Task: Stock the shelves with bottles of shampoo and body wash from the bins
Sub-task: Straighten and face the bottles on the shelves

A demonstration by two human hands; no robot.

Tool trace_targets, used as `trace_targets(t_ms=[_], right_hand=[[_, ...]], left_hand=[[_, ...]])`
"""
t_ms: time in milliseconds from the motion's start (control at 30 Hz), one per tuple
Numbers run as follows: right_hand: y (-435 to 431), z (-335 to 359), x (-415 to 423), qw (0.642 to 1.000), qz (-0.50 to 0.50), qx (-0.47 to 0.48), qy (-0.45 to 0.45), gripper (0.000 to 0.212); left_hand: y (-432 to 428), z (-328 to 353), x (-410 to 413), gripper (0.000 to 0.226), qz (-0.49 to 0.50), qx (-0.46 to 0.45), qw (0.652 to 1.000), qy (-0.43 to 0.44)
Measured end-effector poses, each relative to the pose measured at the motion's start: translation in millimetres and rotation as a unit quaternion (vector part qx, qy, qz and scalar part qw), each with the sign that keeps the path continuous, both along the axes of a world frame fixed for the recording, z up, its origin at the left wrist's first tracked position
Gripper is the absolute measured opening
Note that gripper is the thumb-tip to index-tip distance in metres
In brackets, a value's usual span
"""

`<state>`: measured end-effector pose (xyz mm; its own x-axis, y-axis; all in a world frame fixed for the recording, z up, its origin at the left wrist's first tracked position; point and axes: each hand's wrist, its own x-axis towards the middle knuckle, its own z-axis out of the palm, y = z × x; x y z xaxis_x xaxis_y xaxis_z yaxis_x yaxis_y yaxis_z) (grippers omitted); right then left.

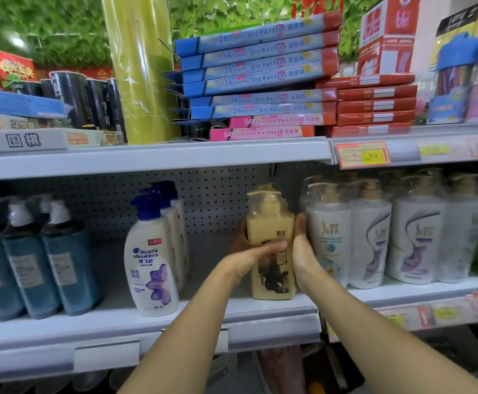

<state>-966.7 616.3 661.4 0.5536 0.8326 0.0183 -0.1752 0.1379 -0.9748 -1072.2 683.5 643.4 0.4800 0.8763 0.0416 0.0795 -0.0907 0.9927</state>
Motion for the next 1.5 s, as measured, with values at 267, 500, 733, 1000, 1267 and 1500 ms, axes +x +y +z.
trace_targets(t_ms=[267,500,733,1000,1267,1500], right_hand=[[10.9,-14.8,-7.2,0.997,0.066,-0.036,-0.020,0.091],[8.0,-27.9,-11.0,0.987,0.155,-0.024,-0.043,0.094],[14.2,-38.1,-28.6,0.989,0.083,-0.017,-0.117,0.097],[21.7,-48.8,-33.7,0.982,0.095,0.050,-0.158,0.109],[38.0,-56.7,-48.4,0.981,0.110,0.022,-0.156,0.107],[49.5,-60.9,-71.5,0.983,0.115,0.036,-0.142,0.107]], left_hand=[[-9.1,3.0,-20.5,0.047,-0.013,-0.046,0.997,0.054],[-21.4,-6.3,-21.2,0.102,0.087,-0.023,0.996,-0.023],[-34.0,-6.1,-24.4,0.063,0.135,-0.005,0.988,-0.080],[-48.5,-27.4,-60.6,0.076,0.381,0.454,0.805,0.028],[-21.4,-32.8,-135.7,0.094,0.499,0.440,0.746,-0.030],[-12.8,-24.9,-173.5,0.059,0.329,0.126,0.930,-0.107]])
